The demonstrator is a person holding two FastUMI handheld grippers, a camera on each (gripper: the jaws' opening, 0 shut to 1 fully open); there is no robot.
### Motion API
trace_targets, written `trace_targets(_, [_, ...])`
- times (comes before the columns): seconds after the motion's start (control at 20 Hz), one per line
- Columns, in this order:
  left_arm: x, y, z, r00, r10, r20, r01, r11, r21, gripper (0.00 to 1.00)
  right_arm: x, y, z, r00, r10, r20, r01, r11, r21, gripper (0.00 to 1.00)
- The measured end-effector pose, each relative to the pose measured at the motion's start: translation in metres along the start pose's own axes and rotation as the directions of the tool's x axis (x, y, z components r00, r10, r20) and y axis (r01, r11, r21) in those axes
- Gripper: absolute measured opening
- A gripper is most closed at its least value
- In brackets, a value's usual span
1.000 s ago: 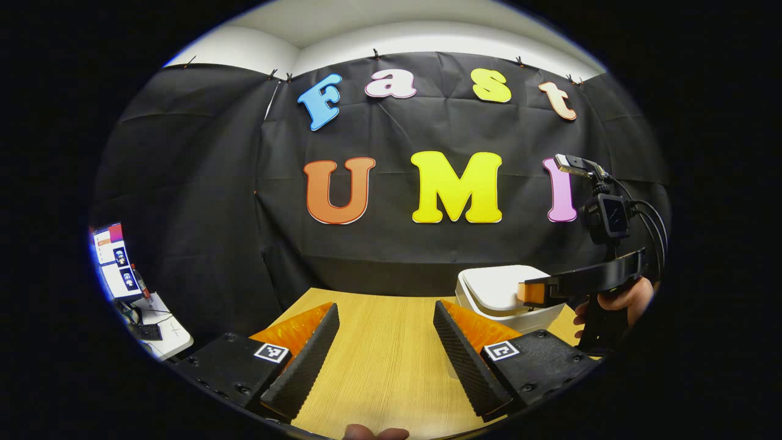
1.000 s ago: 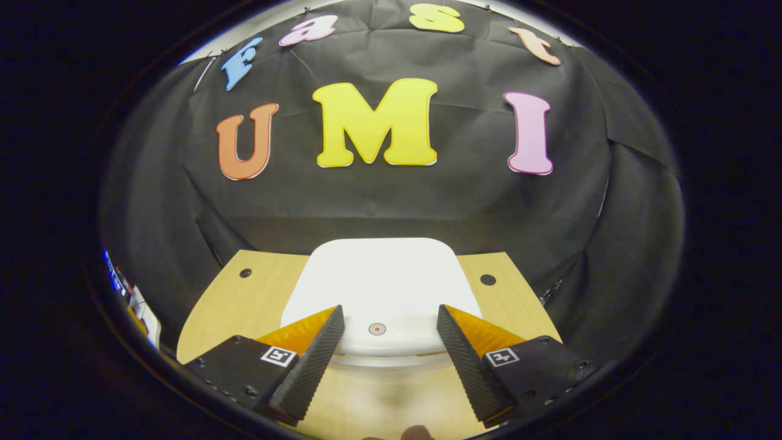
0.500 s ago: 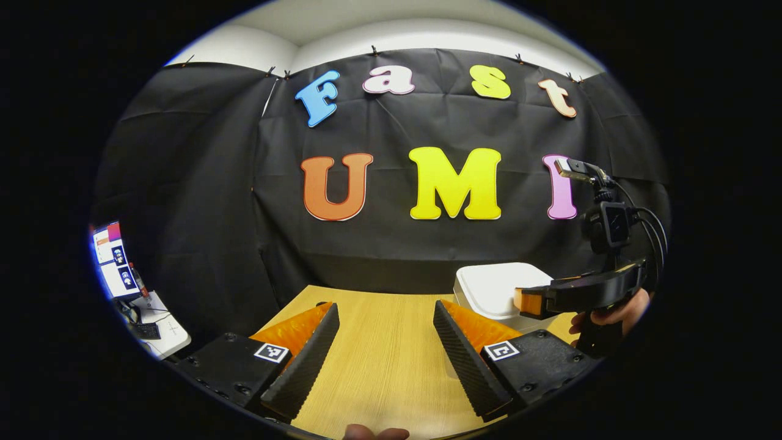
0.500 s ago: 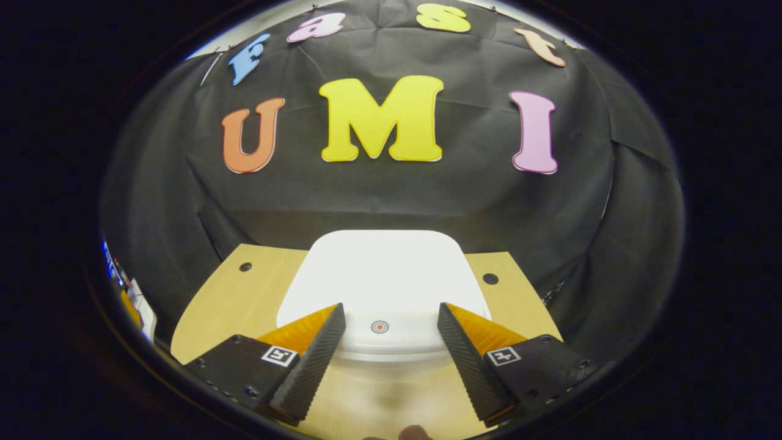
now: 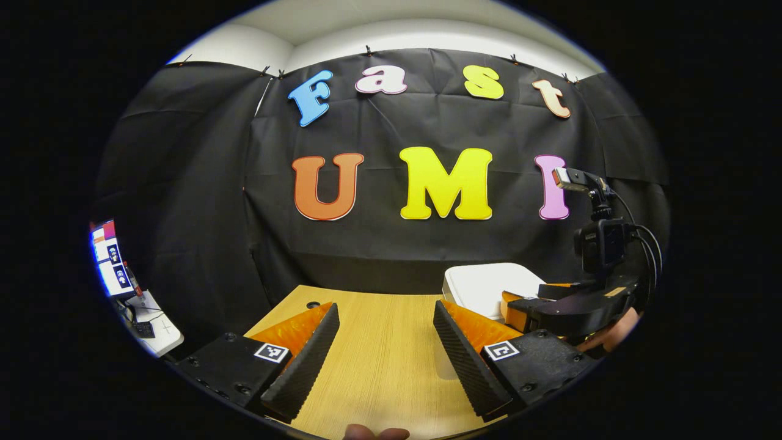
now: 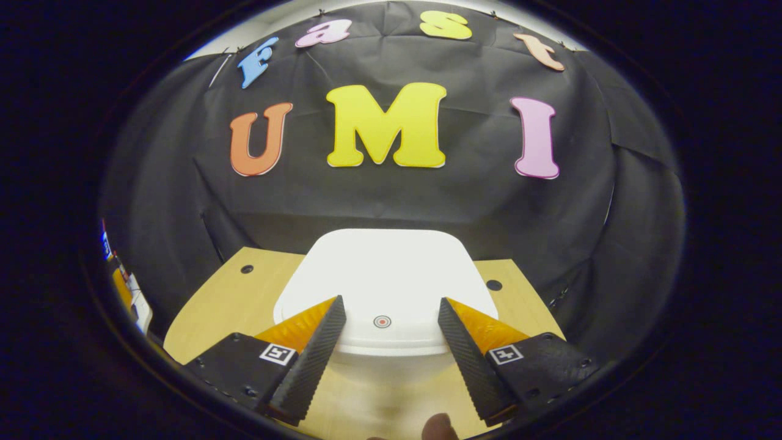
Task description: Press the lid of the desktop garbage bin to open it, pick up the crumpled paper on the desktop and throw it into the bin, then pick up the pop can on the desktop and drop it into the bin, and finally close the garbage bin lid.
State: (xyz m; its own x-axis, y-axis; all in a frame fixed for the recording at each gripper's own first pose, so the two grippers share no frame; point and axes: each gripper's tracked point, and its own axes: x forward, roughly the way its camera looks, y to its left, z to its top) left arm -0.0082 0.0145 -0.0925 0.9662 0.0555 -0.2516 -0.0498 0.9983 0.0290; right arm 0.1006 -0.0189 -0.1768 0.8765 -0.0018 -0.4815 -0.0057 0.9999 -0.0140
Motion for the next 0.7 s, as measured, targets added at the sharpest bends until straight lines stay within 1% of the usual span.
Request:
trace_targets(0.15, [0.002, 0.0, 0.007, 1.0, -0.001, 0.015, 0.001, 1.0, 0.008, 1.0, 0.0, 0.0, 0.006, 0.999, 0.005, 0.033, -0.005, 1.0, 0.003, 0.98])
trace_targets(0.25, [0.005, -0.002, 0.017, 1.0, -0.005, 0.031, 0.004, 1.0, 0.009, 1.0, -0.001, -0.004, 0.01, 0.999, 0.009, 0.04, -0.01, 1.0, 0.026, 0.96])
trace_targets(0.35, [0.008, -0.004, 0.031, 0.998, -0.009, 0.054, 0.009, 1.0, 0.011, 1.0, -0.007, -0.006, 0.018, 0.998, 0.009, 0.063, -0.011, 1.0, 0.023, 0.96])
trace_targets(0.5, [0.017, -0.01, 0.058, 0.994, -0.03, 0.1, 0.029, 0.999, 0.014, 0.99, -0.027, -0.015, 0.044, 0.988, 0.014, 0.154, -0.01, 1.0, -0.026, 0.95])
trace_targets(0.6, [0.022, -0.018, 0.078, 0.99, -0.055, 0.133, 0.053, 0.998, 0.017, 1.0, -0.046, -0.022, 0.062, 0.976, 0.022, 0.218, -0.014, 0.999, -0.038, 0.98])
trace_targets(0.65, [0.023, -0.02, 0.086, 0.987, -0.062, 0.146, 0.06, 0.998, 0.018, 0.99, -0.055, -0.029, 0.071, 0.969, 0.016, 0.245, -0.007, 0.999, -0.038, 0.98])
trace_targets(0.7, [0.024, -0.023, 0.092, 0.985, -0.067, 0.157, 0.065, 0.998, 0.017, 0.99, -0.064, -0.039, 0.078, 0.963, -0.005, 0.269, 0.014, 0.999, -0.031, 0.97])
